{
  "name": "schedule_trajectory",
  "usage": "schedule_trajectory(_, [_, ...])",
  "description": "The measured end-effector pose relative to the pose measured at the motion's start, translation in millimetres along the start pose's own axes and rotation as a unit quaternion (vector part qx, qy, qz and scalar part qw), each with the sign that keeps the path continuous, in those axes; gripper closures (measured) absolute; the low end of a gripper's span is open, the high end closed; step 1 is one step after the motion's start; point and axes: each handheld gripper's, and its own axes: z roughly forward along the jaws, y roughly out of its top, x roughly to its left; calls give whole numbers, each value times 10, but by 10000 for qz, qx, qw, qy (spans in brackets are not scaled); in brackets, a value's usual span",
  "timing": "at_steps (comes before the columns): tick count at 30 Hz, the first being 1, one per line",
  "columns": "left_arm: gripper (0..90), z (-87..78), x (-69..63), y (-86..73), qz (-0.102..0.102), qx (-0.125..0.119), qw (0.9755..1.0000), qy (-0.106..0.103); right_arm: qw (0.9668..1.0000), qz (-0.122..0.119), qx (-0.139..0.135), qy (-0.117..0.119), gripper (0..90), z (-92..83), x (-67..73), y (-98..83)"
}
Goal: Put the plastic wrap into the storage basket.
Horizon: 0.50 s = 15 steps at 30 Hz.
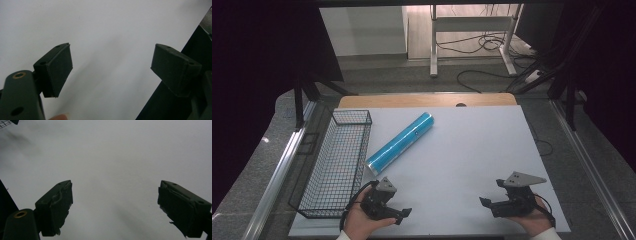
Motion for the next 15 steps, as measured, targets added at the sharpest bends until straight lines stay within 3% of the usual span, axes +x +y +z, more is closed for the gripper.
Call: schedule_trajectory(15, [183, 4, -51, 85, 69, -15, 10000, -14, 9998, -150, 137, -10, 133, 41, 1, -2])
